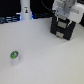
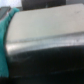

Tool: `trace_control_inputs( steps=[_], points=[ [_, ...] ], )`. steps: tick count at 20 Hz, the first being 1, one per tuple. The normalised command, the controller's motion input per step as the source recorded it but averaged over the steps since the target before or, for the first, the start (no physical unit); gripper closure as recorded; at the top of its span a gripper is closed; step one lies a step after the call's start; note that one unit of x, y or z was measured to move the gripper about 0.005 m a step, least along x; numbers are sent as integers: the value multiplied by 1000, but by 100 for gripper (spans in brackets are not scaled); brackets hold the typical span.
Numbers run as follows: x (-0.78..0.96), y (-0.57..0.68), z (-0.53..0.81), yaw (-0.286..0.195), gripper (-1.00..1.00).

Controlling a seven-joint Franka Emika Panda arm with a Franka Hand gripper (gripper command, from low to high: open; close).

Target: Open the kcup holder, insert the kcup into the holder, and close the kcup holder

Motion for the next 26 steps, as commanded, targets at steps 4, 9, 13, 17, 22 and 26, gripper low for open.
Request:
trace_control_inputs(
  steps=[4,9,13,17,22,26],
  points=[
    [770,-192,163,-55,100],
    [921,-285,130,-69,100],
    [935,-310,73,-78,100],
    [938,-314,90,-77,100],
    [940,-298,102,-74,100],
    [938,-287,115,-76,100]
  ],
)
